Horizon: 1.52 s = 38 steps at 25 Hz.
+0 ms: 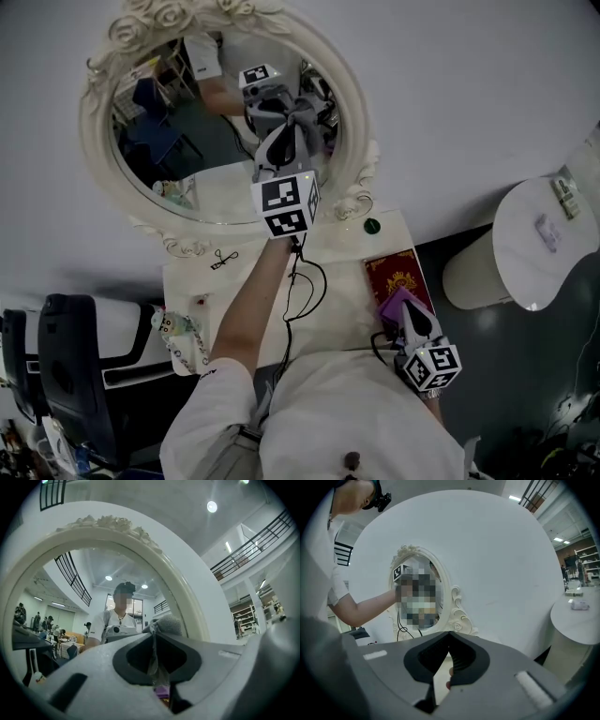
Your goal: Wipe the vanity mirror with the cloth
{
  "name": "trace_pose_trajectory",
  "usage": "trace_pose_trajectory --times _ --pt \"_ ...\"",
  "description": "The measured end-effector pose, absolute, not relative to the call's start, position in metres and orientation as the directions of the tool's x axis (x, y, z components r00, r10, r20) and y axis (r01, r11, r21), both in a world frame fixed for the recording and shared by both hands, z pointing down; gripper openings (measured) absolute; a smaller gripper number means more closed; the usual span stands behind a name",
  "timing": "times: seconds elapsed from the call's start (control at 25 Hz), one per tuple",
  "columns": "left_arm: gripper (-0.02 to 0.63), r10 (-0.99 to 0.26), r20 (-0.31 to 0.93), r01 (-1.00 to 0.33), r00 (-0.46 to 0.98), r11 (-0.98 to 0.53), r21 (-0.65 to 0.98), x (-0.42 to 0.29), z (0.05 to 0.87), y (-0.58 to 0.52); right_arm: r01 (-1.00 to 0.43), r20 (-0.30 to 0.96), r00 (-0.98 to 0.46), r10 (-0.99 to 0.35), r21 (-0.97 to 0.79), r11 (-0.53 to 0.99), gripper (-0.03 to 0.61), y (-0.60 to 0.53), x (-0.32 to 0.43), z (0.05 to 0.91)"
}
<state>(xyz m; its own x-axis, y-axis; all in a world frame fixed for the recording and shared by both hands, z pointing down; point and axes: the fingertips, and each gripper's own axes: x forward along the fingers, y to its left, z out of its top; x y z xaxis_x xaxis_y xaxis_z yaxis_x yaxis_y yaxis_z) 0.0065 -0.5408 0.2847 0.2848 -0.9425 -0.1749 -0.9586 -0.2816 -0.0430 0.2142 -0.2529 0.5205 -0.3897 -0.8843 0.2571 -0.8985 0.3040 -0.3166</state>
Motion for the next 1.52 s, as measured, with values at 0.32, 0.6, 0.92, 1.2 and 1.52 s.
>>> trace_pose_trajectory --times 0.32,0.6,0.92,1.2,1.52 --pt "0.025 -0.969 -0.177 -0.985 0.171 -0.164 -0.050 -0.085 0.285 -0.524 -0.856 0.256 -0.497 -0.829 -0.302 0.420 0.008 -0.266 0.166 0.517" --pt "0.025 -0.985 -0.166 -0.996 0.049 -0.037 -0.077 -0.172 0.283 -0.506 -0.814 0.245 -0.568 -0.785 -0.304 0.495 0.008 -0.274 0.125 0.513" --pt "0.025 -0.986 -0.158 -0.994 -0.057 0.071 -0.084 -0.245 0.278 -0.492 -0.792 0.221 -0.594 -0.773 -0.326 0.516 0.008 -0.280 0.097 0.510" --pt "0.025 -0.977 -0.153 -0.985 -0.147 0.159 -0.070 -0.288 0.277 -0.482 -0.785 0.211 -0.602 -0.770 -0.334 0.522 0.008 -0.274 0.088 0.509" --pt "0.025 -0.955 -0.133 -0.963 -0.264 0.268 -0.009 -0.319 0.287 -0.476 -0.808 0.218 -0.567 -0.795 -0.337 0.484 0.008 -0.268 0.112 0.514"
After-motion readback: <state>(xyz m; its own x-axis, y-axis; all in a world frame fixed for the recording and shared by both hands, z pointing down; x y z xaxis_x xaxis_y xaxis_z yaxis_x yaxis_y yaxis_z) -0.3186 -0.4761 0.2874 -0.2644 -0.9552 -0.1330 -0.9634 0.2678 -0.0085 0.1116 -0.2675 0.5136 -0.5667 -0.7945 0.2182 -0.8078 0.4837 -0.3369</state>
